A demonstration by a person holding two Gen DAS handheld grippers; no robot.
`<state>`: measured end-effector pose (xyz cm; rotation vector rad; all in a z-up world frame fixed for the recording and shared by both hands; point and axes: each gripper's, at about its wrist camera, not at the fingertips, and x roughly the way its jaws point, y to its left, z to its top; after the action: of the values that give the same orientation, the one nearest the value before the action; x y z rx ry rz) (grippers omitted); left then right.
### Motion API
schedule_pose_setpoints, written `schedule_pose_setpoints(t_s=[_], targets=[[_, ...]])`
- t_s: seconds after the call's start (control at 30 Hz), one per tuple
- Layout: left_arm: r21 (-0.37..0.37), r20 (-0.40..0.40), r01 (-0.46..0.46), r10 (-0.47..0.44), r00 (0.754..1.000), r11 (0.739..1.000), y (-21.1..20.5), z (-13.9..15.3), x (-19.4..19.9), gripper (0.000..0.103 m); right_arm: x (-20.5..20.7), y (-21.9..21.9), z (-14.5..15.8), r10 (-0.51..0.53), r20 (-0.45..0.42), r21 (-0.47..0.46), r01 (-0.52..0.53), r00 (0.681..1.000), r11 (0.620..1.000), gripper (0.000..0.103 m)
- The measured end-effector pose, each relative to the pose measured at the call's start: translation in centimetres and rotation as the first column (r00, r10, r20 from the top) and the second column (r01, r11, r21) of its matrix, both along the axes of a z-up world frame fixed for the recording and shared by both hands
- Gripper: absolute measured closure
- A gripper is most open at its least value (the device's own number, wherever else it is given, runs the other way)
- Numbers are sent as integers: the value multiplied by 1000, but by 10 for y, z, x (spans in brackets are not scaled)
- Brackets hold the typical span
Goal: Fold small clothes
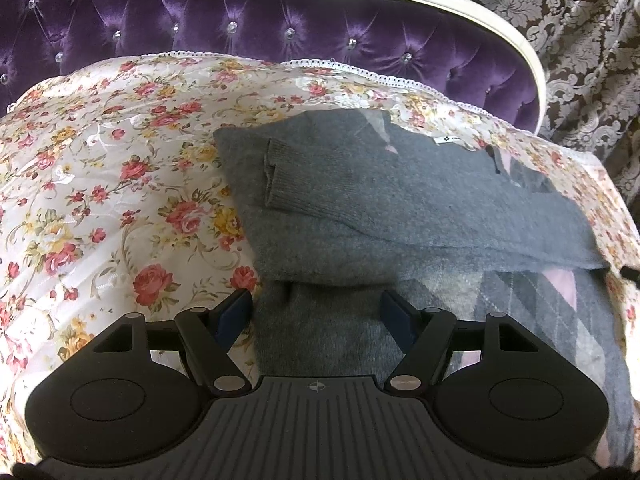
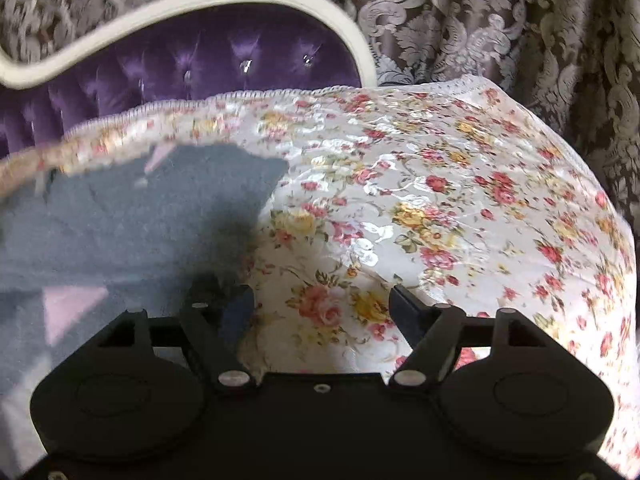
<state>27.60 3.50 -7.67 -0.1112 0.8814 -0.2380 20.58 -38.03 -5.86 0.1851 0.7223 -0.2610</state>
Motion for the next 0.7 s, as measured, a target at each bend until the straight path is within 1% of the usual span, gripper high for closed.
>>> schedule_pose_setpoints(t_s=[0.1, 0.27, 0.37, 0.4, 0.53, 0.57, 0.63, 0.67, 0.7], targets=[[1, 0, -6, 6, 1000, 1000, -1, 0, 0, 34, 4, -1, 11, 12, 72, 36, -14, 997, 999, 24], [6, 10, -2, 2, 1000, 1000, -1, -1, -1, 33, 45, 7, 5, 60, 108, 37, -64, 992, 997, 22], [-8, 8, 0, 0, 1000, 1000, 0, -1, 0, 29, 72, 12, -2, 72, 113, 61, -79, 991, 995, 22], [-14, 7, 1, -1, 1000, 1000, 0, -1, 0, 27, 80, 13, -5, 75, 109, 61, -82, 991, 995, 22], [-12, 14, 1, -1, 1000, 1000, -1, -2, -1, 26, 107, 12, -18, 71, 66, 33, -74, 995, 997, 22], [-9, 18, 4, -4, 1000, 1000, -2, -2, -1, 26, 111, 9, -22, 56, 46, 19, -57, 997, 998, 22], [-2, 24, 7, -7, 1000, 1000, -3, -3, -2, 25, 120, -2, -32, -20, -22, -39, 20, 1000, 999, 22], [1, 26, 10, -10, 1000, 1000, -4, -3, -2, 24, 119, -9, -34, -36, -10, -35, 36, 999, 999, 12], [3, 28, 15, -15, 999, 1000, -5, -3, -2, 21, 118, -16, -36, -59, -9, -25, 59, 998, 998, 11]])
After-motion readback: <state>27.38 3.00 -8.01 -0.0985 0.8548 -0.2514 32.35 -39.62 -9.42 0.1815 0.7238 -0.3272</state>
